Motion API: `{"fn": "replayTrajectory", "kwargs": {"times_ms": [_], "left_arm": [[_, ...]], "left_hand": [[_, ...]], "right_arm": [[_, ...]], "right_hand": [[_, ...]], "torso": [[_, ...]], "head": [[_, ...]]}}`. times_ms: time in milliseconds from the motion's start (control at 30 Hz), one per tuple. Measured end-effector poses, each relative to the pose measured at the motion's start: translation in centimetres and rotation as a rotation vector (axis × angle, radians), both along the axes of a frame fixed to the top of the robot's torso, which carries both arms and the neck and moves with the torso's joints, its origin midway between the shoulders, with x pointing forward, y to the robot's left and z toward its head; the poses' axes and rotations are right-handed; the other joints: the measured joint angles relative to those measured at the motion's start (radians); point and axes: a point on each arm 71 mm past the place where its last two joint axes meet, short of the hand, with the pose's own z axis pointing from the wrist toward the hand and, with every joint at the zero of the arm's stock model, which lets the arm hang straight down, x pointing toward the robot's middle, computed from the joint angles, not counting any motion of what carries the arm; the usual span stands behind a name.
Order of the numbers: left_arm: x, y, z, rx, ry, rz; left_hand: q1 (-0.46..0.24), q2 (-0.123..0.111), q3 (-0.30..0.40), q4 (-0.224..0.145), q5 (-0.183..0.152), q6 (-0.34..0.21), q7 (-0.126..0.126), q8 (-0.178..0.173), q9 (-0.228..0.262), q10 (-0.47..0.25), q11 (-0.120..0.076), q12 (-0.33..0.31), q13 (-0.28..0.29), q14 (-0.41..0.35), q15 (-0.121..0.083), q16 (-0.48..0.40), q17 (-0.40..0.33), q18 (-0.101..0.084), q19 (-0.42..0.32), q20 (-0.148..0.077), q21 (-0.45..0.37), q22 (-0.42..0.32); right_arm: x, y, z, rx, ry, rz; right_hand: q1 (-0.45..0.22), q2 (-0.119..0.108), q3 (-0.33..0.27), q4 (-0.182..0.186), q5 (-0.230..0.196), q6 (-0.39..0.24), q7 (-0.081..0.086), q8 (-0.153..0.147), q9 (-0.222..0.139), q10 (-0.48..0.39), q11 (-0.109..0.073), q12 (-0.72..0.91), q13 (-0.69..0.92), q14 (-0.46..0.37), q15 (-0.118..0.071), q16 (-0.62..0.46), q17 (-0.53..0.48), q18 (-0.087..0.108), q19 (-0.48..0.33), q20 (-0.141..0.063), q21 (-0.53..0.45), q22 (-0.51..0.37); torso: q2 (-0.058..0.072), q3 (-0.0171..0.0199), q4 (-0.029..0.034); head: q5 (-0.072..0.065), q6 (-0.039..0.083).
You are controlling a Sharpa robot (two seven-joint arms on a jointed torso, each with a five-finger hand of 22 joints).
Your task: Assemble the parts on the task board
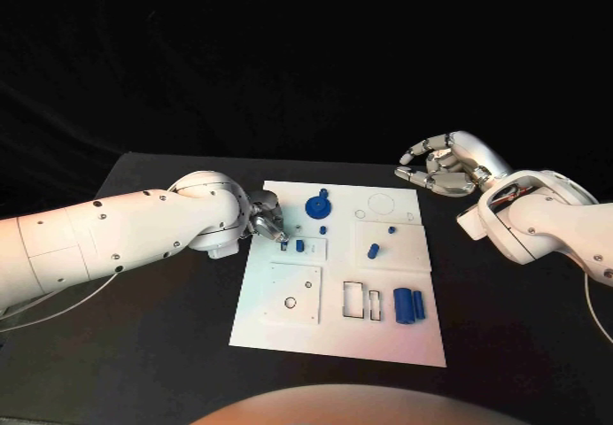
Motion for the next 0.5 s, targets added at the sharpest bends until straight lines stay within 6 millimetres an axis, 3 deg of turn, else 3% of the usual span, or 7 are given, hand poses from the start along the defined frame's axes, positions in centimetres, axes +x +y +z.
{"fn": "replayTrajectory", "kwargs": {"times_ms": [100,133,500], "left_arm": [[-0.04,-0.01,-0.07,0.011,0.000,-0.007],[-0.05,-0.01,-0.10,0.014,0.000,-0.009],[-0.11,-0.25,-0.17,0.034,-0.002,-0.030]], "left_hand": [[-0.003,-0.003,0.008,-0.008,0.000,0.003,-0.003,0.000,0.000,0.000,0.000,0.000,0.000,0.000,0.000,0.000,0.000,0.000,0.000,0.000,0.000,0.000],[-0.009,-0.009,0.043,-0.043,-0.004,0.004,-0.004,0.000,0.000,0.000,0.000,0.000,0.000,0.000,0.000,0.000,0.000,0.000,0.000,0.000,0.000,0.000],[-0.009,-0.009,0.043,-0.043,-0.004,0.004,-0.004,0.005,0.001,0.000,0.000,0.004,0.001,0.000,0.000,0.000,0.000,0.000,0.000,0.000,0.000,0.000]], "right_arm": [[0.00,0.00,0.00,0.000,0.000,0.000],[0.00,0.00,0.00,0.000,0.000,0.000],[0.01,-0.01,0.00,0.000,-0.001,0.000]], "right_hand": [[0.000,0.000,0.000,0.000,0.000,0.000,0.000,0.000,0.000,0.000,0.000,0.000,0.000,0.000,0.000,0.000,0.000,0.000,0.000,0.000,0.000,0.000],[0.000,0.000,0.000,0.000,0.000,0.000,0.000,0.000,0.000,0.000,0.000,0.000,0.000,0.000,0.000,0.000,0.000,0.000,0.000,0.000,0.000,0.000],[0.000,0.000,-0.003,-0.003,0.000,0.000,0.000,0.000,0.000,0.000,0.000,0.000,-0.002,0.000,0.000,0.000,0.000,0.000,0.000,0.000,-0.004,0.000]], "torso": [[0.000,-0.0001,0.0002],[0.000,-0.0001,0.0003],[0.000,-0.0008,0.0008]], "head": [[0.000,-0.001],[0.000,-0.001],[0.000,-0.003]]}}
